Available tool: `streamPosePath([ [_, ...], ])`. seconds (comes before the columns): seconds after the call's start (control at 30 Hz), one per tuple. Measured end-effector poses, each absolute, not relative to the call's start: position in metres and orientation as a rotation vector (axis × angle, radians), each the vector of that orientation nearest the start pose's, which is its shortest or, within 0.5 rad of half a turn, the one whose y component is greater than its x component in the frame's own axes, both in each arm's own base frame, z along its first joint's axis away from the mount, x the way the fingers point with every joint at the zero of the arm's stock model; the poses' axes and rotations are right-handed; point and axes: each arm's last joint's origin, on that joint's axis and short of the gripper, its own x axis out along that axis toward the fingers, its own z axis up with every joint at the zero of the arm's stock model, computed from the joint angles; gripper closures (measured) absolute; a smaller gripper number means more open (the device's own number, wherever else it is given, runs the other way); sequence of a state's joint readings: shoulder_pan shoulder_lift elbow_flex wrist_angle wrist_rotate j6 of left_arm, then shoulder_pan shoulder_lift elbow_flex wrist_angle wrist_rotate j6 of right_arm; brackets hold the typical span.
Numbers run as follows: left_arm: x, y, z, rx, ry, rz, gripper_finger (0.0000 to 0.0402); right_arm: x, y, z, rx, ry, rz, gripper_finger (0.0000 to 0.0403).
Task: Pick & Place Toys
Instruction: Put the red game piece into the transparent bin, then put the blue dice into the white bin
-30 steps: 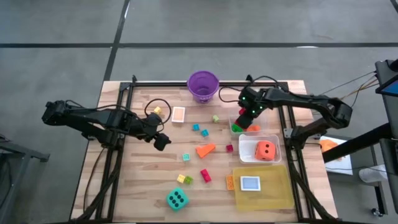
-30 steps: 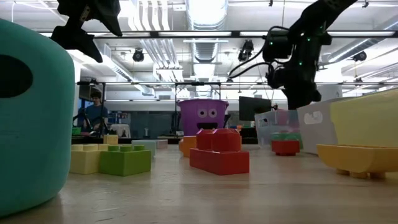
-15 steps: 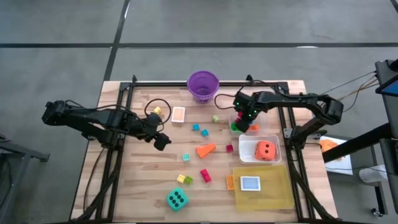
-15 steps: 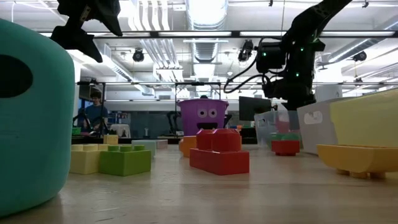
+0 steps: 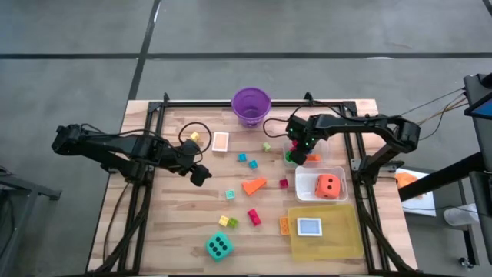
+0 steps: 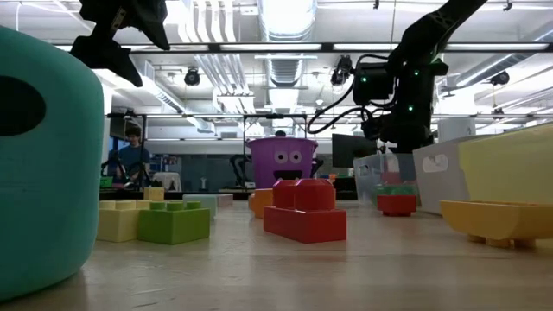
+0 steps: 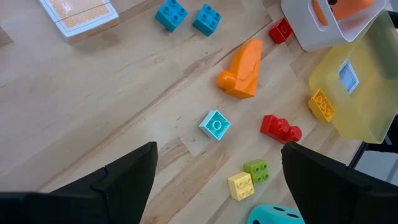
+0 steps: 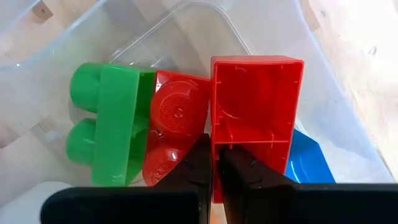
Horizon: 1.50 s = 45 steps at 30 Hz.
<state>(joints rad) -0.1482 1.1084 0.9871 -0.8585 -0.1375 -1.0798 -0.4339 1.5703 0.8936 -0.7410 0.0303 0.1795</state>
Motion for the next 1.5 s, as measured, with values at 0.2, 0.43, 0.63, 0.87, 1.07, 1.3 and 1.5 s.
streamPosePath([
  [0.2,0.2048,-0.0266,0.2896,-0.852,0.865,0.506,0.0070,0.2388,-0.1106,0.1652,0.428,1.369,-0.504,0.0395],
  [0.43,0.2047,-0.0267,0.2896,-0.850,0.866,0.505,0.0069,0.2390,-0.1099,0.1650,0.428,1.370,-0.500,0.0394],
  [0.63,0.2047,-0.0267,0.2896,-0.846,0.866,0.503,0.0069,0.2387,-0.1097,0.1649,0.433,1.372,-0.501,0.0394],
  [0.87,0.2048,-0.0270,0.2895,-0.848,0.874,0.493,0.0069,0.2378,-0.1083,0.1654,0.459,1.374,-0.481,0.0372],
  [1.07,0.2047,-0.0270,0.2896,-0.848,0.874,0.493,0.0069,0.2376,-0.1077,0.1650,0.495,1.368,-0.494,0.0282],
  [1.3,0.2047,-0.0270,0.2896,-0.848,0.873,0.493,0.0069,0.2374,-0.1078,0.1657,0.504,1.366,-0.508,0.0199],
  [1.5,0.2047,-0.0271,0.2895,-0.852,0.878,0.487,0.0070,0.2387,-0.1084,0.1723,0.503,1.372,-0.509,0.0174],
])
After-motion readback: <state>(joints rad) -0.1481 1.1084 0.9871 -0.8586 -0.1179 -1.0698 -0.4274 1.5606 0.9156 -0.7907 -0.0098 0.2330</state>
